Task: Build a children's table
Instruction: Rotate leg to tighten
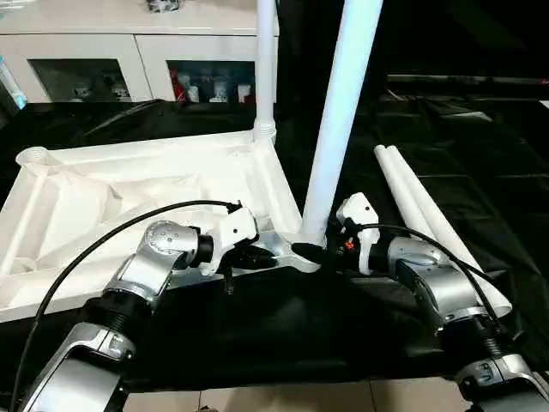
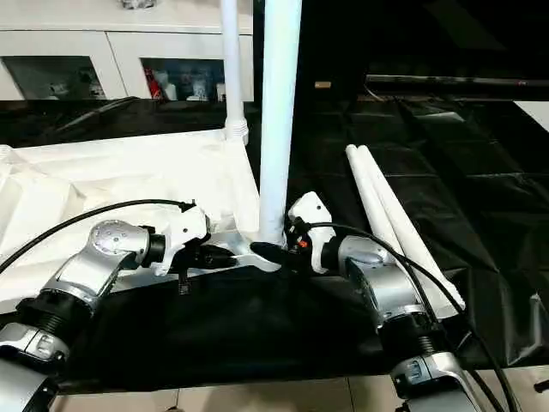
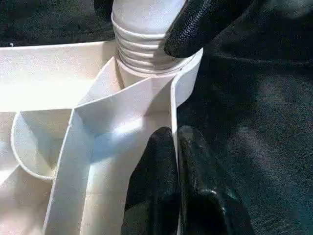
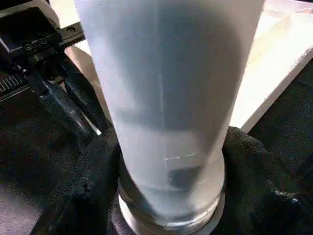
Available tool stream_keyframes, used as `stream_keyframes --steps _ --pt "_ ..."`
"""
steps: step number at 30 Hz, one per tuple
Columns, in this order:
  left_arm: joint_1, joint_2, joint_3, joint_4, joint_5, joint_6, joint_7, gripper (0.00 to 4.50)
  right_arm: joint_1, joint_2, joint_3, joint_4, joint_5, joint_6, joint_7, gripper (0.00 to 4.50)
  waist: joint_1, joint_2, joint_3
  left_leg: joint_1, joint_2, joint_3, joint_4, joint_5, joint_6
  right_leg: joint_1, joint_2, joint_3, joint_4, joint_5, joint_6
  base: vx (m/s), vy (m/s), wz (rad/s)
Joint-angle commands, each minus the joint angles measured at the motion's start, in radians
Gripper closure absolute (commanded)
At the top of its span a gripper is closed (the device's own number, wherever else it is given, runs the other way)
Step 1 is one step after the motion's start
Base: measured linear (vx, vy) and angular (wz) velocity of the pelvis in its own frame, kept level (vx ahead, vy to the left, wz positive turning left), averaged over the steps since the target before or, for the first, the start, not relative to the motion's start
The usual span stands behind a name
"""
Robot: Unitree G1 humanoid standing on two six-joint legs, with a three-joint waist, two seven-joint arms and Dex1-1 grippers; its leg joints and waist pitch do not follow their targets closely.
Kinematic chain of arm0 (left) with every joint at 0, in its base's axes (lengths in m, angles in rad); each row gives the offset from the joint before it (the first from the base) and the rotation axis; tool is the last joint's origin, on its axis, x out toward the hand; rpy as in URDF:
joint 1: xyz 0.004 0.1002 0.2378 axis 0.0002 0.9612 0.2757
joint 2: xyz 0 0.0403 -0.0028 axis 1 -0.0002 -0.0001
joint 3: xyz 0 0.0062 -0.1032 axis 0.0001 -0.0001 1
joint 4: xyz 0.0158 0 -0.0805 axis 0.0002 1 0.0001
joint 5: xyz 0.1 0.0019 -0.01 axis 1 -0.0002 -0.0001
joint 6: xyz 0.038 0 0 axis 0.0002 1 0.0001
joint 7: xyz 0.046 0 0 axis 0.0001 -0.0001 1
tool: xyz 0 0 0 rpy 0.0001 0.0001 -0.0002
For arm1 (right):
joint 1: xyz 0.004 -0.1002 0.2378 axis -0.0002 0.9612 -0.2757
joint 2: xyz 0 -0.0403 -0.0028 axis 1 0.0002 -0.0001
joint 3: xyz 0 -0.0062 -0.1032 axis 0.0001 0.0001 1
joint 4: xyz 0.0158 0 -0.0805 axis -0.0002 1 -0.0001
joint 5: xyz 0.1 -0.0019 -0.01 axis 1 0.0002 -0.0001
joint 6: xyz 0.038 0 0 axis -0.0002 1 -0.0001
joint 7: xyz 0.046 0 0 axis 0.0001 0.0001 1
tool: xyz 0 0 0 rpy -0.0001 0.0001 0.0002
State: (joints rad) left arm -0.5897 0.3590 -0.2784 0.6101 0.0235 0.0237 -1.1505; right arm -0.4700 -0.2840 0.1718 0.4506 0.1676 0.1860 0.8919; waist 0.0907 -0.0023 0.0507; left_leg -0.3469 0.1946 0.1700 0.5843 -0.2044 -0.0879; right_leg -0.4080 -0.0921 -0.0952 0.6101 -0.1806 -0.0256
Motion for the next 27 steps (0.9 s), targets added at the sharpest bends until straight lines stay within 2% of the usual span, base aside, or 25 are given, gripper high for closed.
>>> stream_keyframes --steps 1,3,4,5,6,8,10,12,14,17,19,20,22,24,25,27 --pt "0.013 -0.017 0.014 -0.003 -0.023 0.003 0.014 4.5 0.008 0.011 -0.021 0.012 -0.008 -0.008 -0.05 1.82 0.003 -0.01 -0.063 -0.008 0.034 -0.003 -0.065 -0.101 0.063 0.063 -0.062 0.057 -0.068 -0.186 -0.192 0.0 0.0 0.0" --pt "0.003 -0.03 0.017 0.018 -0.005 0.02 0.065 4.5 -0.005 0.042 -0.047 0.058 -0.028 -0.014 -0.15 1.83 0.0 -0.009 -0.061 -0.009 0.033 -0.003 -0.067 -0.111 0.052 0.061 -0.063 0.057 -0.071 -0.205 -0.19 0.0 0.0 0.0" --pt "-0.017 -0.062 0.029 0.047 0.007 0.059 0.142 4.5 -0.025 0.087 -0.078 0.113 -0.04 -0.013 -0.273 1.84 -0.002 -0.01 -0.061 -0.006 0.033 -0.003 -0.067 -0.128 0.039 0.06 -0.064 0.056 -0.073 -0.24 -0.183 0.0 0.0 0.0" --pt "-0.017 -0.062 0.029 0.047 0.007 0.059 0.142 4.5 -0.025 0.087 -0.078 0.113 -0.04 -0.013 -0.273 1.84 -0.004 -0.009 -0.058 -0.006 0.032 -0.003 -0.069 -0.136 0.032 0.057 -0.064 0.057 -0.077 -0.264 -0.178 0.0 0.0 0.0" --pt "-0.048 -0.103 0.035 0.093 0.031 0.089 0.244 4.5 -0.057 0.146 -0.124 0.184 -0.035 -0.002 -0.423 1.84 -0.005 -0.009 -0.058 -0.006 0.03 -0.004 -0.07 -0.151 0.022 0.059 -0.064 0.055 -0.081 -0.307 -0.165 0.0 0.0 0.0" --pt "-0.08 -0.141 0.039 0.142 0.053 0.114 0.339 4.5 -0.091 0.192 -0.16 0.247 -0.03 -0.003 -0.55 1.85 -0.008 -0.006 -0.058 -0.002 0.029 -0.006 -0.072 -0.163 0.004 0.055 -0.064 0.055 -0.085 -0.342 -0.153 0.0 0.0 0.0" --pt "-0.114 -0.184 0.043 0.19 0.069 0.139 0.428 4.5 -0.125 0.231 -0.174 0.303 -0.038 -0.019 -0.652 1.85 -0.006 0.0 -0.06 0.001 0.03 -0.005 -0.07 -0.164 0.001 0.052 -0.063 0.058 -0.084 -0.305 -0.154 0.0 0.0 0.0" --pt "-0.138 -0.217 0.039 0.218 0.077 0.147 0.475 4.5 -0.151 0.261 -0.173 0.336 -0.045 -0.032 -0.704 1.85 -0.007 -0.007 -0.062 -0.001 0.028 -0.004 -0.07 -0.155 0.0 0.054 -0.06 0.057 -0.082 -0.277 -0.157 0.0 0.0 0.0" --pt "-0.154 -0.243 0.035 0.231 0.084 0.151 0.5 4.5 -0.174 0.287 -0.164 0.361 -0.06 -0.042 -0.739 1.85 -0.001 -0.008 -0.065 -0.004 0.027 -0.003 -0.067 -0.136 0.019 0.058 -0.063 0.057 -0.077 -0.234 -0.162 0.0 0.0 0.0" --pt "-0.157 -0.249 0.029 0.228 0.089 0.141 0.497 4.5 -0.183 0.298 -0.156 0.366 -0.066 -0.051 -0.73 1.85 -0.001 -0.008 -0.065 -0.008 0.027 -0.004 -0.066 -0.119 0.033 0.061 -0.062 0.056 -0.073 -0.199 -0.169 0.0 0.0 0.0" --pt "-0.156 -0.245 0.033 0.229 0.083 0.124 0.477 4.5 -0.194 0.305 -0.165 0.384 -0.063 -0.091 -0.707 1.85 -0.001 -0.006 -0.064 -0.007 0.027 -0.003 -0.067 -0.132 0.038 0.06 -0.063 0.055 -0.076 -0.214 -0.169 0.0 0.0 0.0" --pt "-0.156 -0.244 0.033 0.231 0.082 0.12 0.475 4.5 -0.197 0.305 -0.168 0.388 -0.06 -0.097 -0.704 1.29 -0.001 -0.007 -0.063 -0.008 0.027 -0.004 -0.067 -0.136 0.039 0.061 -0.063 0.055 -0.077 -0.22 -0.168 0.0 0.0 0.0" --pt "-0.151 -0.23 0.036 0.226 0.077 0.111 0.461 4.5 -0.195 0.291 -0.169 0.381 -0.06 -0.11 -0.687 1.15 -0.001 -0.008 -0.063 -0.008 0.027 -0.004 -0.068 -0.143 0.039 0.061 -0.063 0.055 -0.078 -0.232 -0.166 0.0 0.0 0.0" --pt "-0.144 -0.217 0.037 0.221 0.072 0.09 0.442 4.5 -0.188 0.268 -0.153 0.369 -0.081 -0.121 -0.678 1.09 -0.002 -0.007 -0.065 -0.008 0.028 -0.004 -0.067 -0.127 0.043 0.061 -0.062 0.055 -0.074 -0.206 -0.171 0.0 0.0 0.0" --pt "-0.141 -0.209 0.04 0.219 0.069 0.084 0.431 4.5 -0.184 0.254 -0.148 0.362 -0.085 -0.128 -0.659 0.81 -0.002 -0.01 -0.065 -0.009 0.028 -0.003 -0.067 -0.123 0.046 0.062 -0.062 0.055 -0.073 -0.194 -0.175 0.0 0.0 0.0" --pt "-0.128 -0.185 0.049 0.215 0.061 0.069 0.404 4.5 -0.168 0.217 -0.141 0.324 -0.089 -0.126 -0.616 0.69 0.001 -0.01 -0.065 -0.011 0.027 -0.003 -0.065 -0.109 0.056 0.065 -0.062 0.055 -0.071 -0.175 -0.177 0.0 0.0 0.0"
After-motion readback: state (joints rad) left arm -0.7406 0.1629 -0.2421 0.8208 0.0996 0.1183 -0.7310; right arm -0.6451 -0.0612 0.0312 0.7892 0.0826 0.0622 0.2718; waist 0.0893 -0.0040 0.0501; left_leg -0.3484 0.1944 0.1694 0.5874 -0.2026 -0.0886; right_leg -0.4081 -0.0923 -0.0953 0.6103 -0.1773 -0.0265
